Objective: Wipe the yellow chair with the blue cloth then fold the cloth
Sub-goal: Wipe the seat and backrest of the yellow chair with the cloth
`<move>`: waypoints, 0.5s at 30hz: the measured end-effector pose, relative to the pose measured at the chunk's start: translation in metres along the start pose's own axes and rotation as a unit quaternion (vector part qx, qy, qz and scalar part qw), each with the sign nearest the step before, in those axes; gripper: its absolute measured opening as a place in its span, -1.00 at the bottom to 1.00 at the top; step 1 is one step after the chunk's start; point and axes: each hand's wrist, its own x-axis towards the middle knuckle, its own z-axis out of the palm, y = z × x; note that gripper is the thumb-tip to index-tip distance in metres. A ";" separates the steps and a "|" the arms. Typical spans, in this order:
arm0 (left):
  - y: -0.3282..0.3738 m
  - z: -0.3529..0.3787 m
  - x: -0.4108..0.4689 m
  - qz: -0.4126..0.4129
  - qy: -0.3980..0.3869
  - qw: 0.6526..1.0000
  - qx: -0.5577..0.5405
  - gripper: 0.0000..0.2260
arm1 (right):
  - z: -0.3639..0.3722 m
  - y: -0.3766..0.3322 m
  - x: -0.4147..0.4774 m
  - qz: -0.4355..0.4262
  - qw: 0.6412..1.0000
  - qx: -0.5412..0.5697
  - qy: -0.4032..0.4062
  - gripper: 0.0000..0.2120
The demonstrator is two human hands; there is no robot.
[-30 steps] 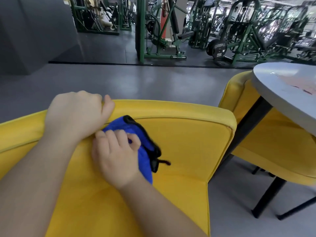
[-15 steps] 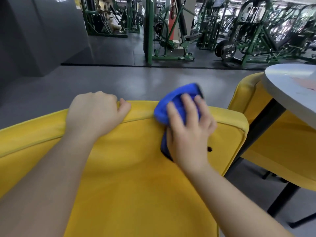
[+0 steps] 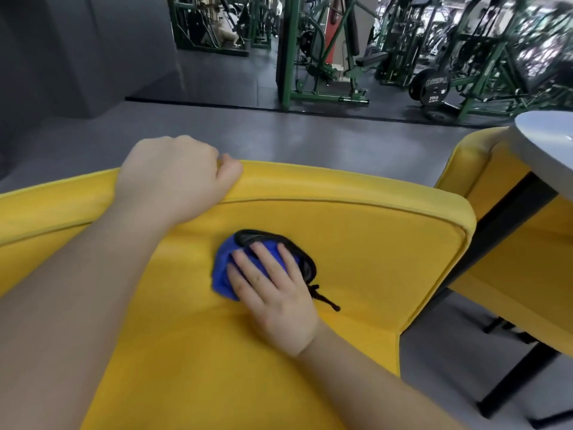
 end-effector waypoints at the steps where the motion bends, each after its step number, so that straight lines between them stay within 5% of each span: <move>1: 0.000 0.000 -0.001 0.000 0.001 1.000 0.004 -0.56 | 0.004 0.002 -0.002 -0.017 1.000 0.001 -0.006 -0.70; 7: 0.000 0.000 -0.001 -0.004 -0.014 1.000 0.008 -0.53 | -0.029 0.066 -0.062 -0.246 0.944 -0.081 -0.207 -0.71; 10: -0.005 0.007 0.002 -0.002 -0.012 1.000 -0.001 -0.51 | -0.073 0.100 -0.076 -0.195 0.947 -0.122 -0.222 -0.75; 15: -0.004 0.007 0.008 -0.005 -0.066 0.997 -0.028 -0.45 | -0.140 0.129 -0.040 -0.003 0.983 -0.179 -0.048 -0.79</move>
